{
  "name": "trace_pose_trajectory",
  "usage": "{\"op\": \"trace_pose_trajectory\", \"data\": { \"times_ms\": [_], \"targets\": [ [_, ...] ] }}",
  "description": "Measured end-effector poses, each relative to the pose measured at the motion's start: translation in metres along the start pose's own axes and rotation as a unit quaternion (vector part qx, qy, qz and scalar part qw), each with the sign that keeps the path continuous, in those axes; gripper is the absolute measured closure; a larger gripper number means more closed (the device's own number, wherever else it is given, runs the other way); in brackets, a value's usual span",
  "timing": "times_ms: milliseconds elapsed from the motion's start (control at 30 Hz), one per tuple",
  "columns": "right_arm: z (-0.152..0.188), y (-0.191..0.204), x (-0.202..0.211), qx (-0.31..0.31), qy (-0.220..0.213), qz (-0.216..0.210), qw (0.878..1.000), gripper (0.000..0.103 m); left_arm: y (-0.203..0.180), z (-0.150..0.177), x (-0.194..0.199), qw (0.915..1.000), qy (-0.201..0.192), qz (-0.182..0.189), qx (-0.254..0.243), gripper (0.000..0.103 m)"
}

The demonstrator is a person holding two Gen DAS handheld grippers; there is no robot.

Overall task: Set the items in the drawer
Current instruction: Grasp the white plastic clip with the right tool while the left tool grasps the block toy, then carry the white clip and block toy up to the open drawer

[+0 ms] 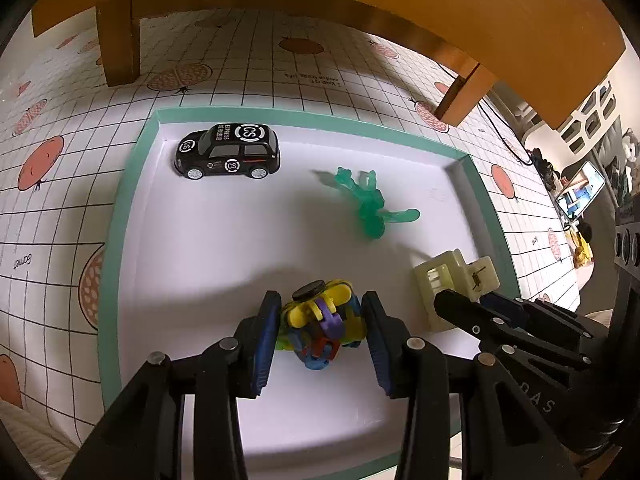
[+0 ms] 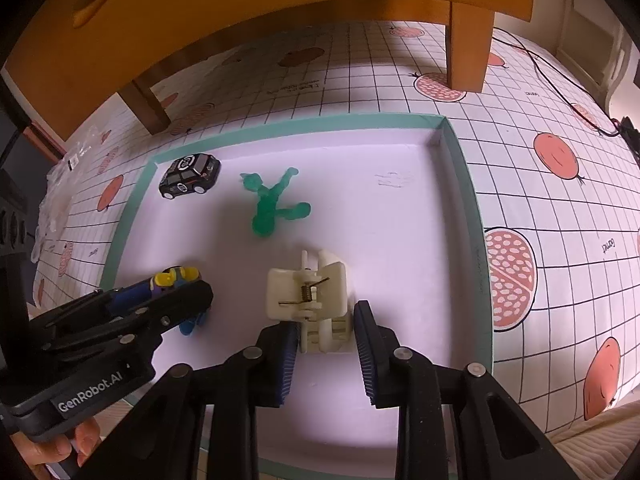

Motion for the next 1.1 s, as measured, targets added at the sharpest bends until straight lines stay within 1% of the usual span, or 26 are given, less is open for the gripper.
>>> {"op": "trace_pose_trajectory", "data": {
  "times_ms": [167,200,267,367,833,933,1000,1100],
  "targets": [
    [-0.001,0.003,0.004,0.001,-0.008,-0.006,1.000,0.077,0.002,-0.001,0.005,1.0000,-0.006,-0.003,0.005,0.060],
    [-0.001,0.003,0.005,0.001,-0.008,-0.006,1.000,0.081,0.002,-0.001,0.007,0.9999,-0.009,-0.003,0.006,0.060],
    [-0.001,0.004,0.007,0.001,-0.011,-0.008,1.000,0.084,0.003,-0.001,0.010,0.9999,-0.013,-0.004,0.009,0.060],
    [-0.002,0.005,0.011,0.003,-0.014,-0.013,1.000,0.084,0.005,0.000,0.017,0.9998,-0.019,-0.004,0.010,0.060],
    [-0.003,0.005,0.022,-0.003,-0.025,-0.026,0.999,0.085,0.014,0.003,0.025,0.9992,-0.024,-0.013,0.030,0.060],
    [-0.005,0.008,0.033,-0.004,-0.035,-0.035,0.999,0.085,0.015,0.001,0.034,0.9988,-0.033,-0.013,0.034,0.060],
    [-0.007,0.011,0.045,-0.002,-0.047,-0.045,0.998,0.085,0.014,-0.003,0.044,0.9982,-0.047,-0.012,0.037,0.060],
    [-0.014,0.021,0.070,-0.002,-0.073,-0.069,0.995,0.085,0.012,-0.015,0.069,0.9957,-0.082,-0.006,0.042,0.060]
  ]
}}
Point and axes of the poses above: each gripper's, at about its wrist camera, not at the fingertips, and x roughly against the way its jaws point, y to its left, z to its underside, the point moved 7 cm from there along -x, roughly the way its jaws point, and after that the axes turned 13 degrees about -x, right-handed, at the moved point
